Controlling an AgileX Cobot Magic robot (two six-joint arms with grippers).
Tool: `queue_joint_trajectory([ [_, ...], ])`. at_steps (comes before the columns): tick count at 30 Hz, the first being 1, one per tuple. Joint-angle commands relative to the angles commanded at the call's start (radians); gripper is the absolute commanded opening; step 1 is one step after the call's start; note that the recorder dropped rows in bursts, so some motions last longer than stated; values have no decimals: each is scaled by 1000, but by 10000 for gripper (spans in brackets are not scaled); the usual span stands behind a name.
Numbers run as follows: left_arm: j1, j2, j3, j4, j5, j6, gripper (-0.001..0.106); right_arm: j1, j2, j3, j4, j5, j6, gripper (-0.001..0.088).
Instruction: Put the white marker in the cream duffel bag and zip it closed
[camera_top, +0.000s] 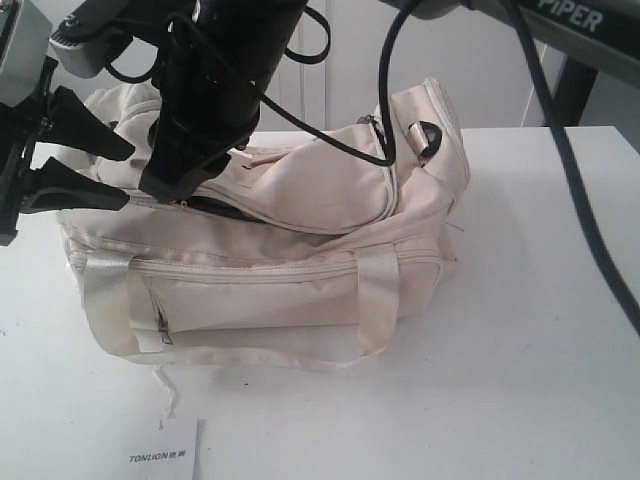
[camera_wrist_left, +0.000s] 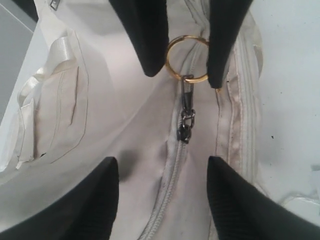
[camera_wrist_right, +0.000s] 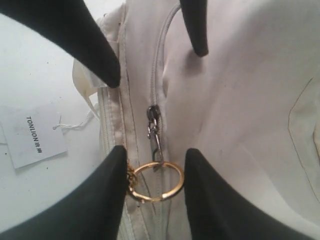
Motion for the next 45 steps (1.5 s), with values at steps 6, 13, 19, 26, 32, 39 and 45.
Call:
queue_joint_trajectory([
  [6,0,36,0,-29,15,40,546,0,0,0,0,0,0,0],
  [13,0,61,0,-29,18,61,531,0,0,0,0,0,0,0],
  [19,0,86,0,-29,-3,64,335,0,0,0,0,0,0,0],
  [26,0,89,0,-25,-12,65,0,0,0,0,0,0,0,0],
  [32,0,68,0,-20,-9,60,0,0,0,0,-10,0,9,0],
  [39,0,68,0,47,-5,30,0,-1,-9,36,-89,0,88,0],
  [45,0,68,0,47,-8,12,0,-1,-15,60,-96,0,90,0],
])
